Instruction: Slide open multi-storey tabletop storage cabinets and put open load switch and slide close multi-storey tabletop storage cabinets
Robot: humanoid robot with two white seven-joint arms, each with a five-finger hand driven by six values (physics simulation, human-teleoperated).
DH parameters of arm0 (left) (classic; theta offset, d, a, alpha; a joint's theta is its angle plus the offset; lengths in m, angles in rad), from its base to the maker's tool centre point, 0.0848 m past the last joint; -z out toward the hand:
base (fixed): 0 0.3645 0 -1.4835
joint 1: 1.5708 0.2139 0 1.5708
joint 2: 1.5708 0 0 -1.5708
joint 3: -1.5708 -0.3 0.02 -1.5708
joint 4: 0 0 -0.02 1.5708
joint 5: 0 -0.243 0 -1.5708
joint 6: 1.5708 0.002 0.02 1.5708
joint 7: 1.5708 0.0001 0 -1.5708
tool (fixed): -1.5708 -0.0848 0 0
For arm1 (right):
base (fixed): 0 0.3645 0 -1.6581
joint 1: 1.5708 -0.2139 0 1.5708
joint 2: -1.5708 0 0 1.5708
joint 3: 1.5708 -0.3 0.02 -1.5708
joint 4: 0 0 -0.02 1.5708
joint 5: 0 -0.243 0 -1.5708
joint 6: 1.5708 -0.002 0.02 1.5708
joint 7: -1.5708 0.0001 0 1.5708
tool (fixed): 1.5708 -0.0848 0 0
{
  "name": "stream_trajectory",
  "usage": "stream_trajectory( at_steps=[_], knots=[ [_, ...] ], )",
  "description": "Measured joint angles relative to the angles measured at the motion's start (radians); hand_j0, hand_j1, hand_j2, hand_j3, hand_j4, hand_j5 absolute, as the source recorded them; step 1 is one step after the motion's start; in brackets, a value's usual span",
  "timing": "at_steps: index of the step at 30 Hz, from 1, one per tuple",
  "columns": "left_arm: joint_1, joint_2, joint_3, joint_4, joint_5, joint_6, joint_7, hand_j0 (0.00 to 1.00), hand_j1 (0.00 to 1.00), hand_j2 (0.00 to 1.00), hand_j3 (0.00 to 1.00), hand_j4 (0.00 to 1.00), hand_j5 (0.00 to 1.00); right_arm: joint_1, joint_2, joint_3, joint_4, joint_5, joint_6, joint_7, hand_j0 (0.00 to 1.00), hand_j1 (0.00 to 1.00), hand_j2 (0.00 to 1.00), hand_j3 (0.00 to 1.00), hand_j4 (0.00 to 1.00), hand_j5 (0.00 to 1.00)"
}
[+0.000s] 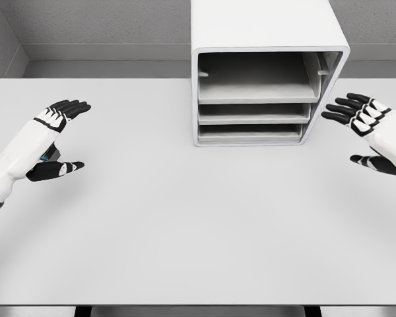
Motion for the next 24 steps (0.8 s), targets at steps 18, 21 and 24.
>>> stream_trajectory(
  at_steps=[18, 21, 24],
  knots=[
    [-0.229, 0.012, 0.088, 0.067, -0.067, -0.001, -0.379, 1.00, 1.00, 1.00, 1.00, 1.00, 1.00, -0.046, 0.094, 0.014, -0.001, 0.060, 0.000, 0.002, 0.97, 0.97, 0.97, 0.97, 0.97, 0.97],
    [-0.244, 0.015, 0.093, 0.072, -0.117, -0.001, -0.385, 1.00, 1.00, 1.00, 1.00, 1.00, 1.00, -0.089, 0.119, 0.028, -0.001, 0.066, 0.000, 0.003, 0.84, 0.84, 0.84, 0.84, 0.84, 0.84],
    [-0.241, 0.041, 0.094, 0.069, -0.158, -0.002, -0.387, 1.00, 1.00, 1.00, 1.00, 1.00, 1.00, -0.126, 0.148, 0.088, 0.005, 0.076, 0.000, 0.003, 0.79, 0.79, 0.79, 0.79, 0.79, 0.79]
  ],
)
